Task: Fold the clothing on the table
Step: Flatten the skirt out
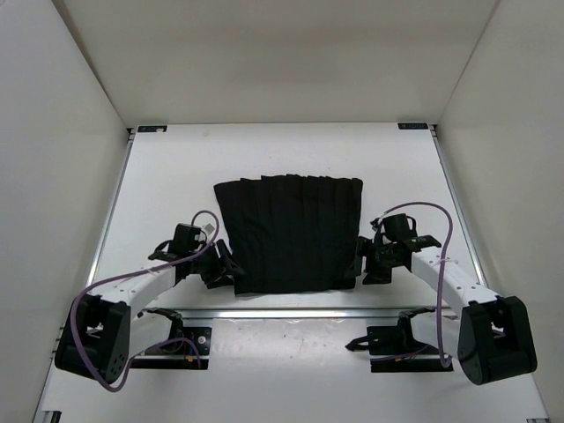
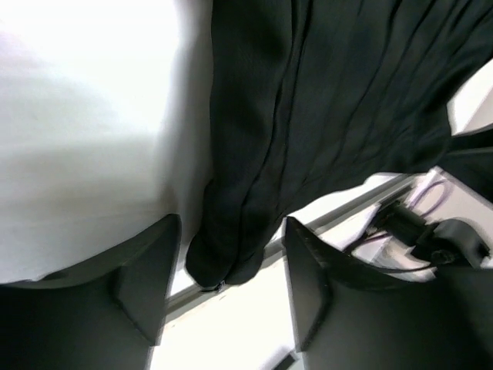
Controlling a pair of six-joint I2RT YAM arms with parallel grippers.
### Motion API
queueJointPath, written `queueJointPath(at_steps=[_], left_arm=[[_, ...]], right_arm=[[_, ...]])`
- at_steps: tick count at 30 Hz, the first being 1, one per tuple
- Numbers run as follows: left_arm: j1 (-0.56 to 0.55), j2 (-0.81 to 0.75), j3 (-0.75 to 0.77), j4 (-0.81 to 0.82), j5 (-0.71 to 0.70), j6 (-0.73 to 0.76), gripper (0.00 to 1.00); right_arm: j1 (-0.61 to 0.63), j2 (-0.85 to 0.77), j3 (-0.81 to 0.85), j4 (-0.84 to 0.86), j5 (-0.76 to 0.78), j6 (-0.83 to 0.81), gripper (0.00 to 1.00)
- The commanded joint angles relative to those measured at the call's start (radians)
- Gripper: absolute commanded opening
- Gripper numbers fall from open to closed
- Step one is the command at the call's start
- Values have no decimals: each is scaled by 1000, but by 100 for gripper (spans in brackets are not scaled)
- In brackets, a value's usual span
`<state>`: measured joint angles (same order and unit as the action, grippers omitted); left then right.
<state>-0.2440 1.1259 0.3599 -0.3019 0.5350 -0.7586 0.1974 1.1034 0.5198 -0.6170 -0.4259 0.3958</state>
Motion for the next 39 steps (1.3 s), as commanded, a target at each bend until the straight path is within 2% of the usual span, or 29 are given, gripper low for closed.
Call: queueJointPath(at_steps=[1, 3, 5, 8, 9, 13, 18, 22, 25, 26, 29, 34, 39], left_arm=[[-49, -37, 34, -83, -75, 25, 63], [-44, -48, 10, -71, -70, 16, 58], [-47, -52, -10, -25, -52, -1, 45], [-74, -28, -19, 0, -40, -19, 17], [-71, -26, -16, 3, -38, -13, 0], [-74, -29, -22, 12, -43, -25, 0], [-64, -48, -41, 12, -35, -28, 0], [-45, -60, -62, 6, -29, -31, 0], [-29, -77, -88, 15, -23, -41, 0], [-26, -80, -94, 23, -26, -45, 0], [-15, -100, -92, 1, -3, -41, 0], [-5, -228, 14, -264, -33, 30, 0], [-35, -389, -108, -302, 26, -54, 0]], right_arm=[[46, -19, 16, 30, 28, 46, 62], [62, -46, 17, 19, 62, 77, 61], [69, -100, 3, 16, 65, 112, 59], [14, -149, -24, 36, 9, 121, 56], [-1, -160, -29, 31, 3, 124, 55], [-10, -134, -27, 40, -20, 127, 57], [60, -34, -30, 22, 79, 167, 58], [74, 12, -40, 19, 116, 184, 52], [91, 42, -43, 27, 116, 175, 21], [94, 50, -41, 28, 107, 178, 0], [109, 35, -18, -1, 101, 172, 0], [82, -80, 130, -232, 113, 111, 0], [140, -149, 106, -332, 70, 130, 0]])
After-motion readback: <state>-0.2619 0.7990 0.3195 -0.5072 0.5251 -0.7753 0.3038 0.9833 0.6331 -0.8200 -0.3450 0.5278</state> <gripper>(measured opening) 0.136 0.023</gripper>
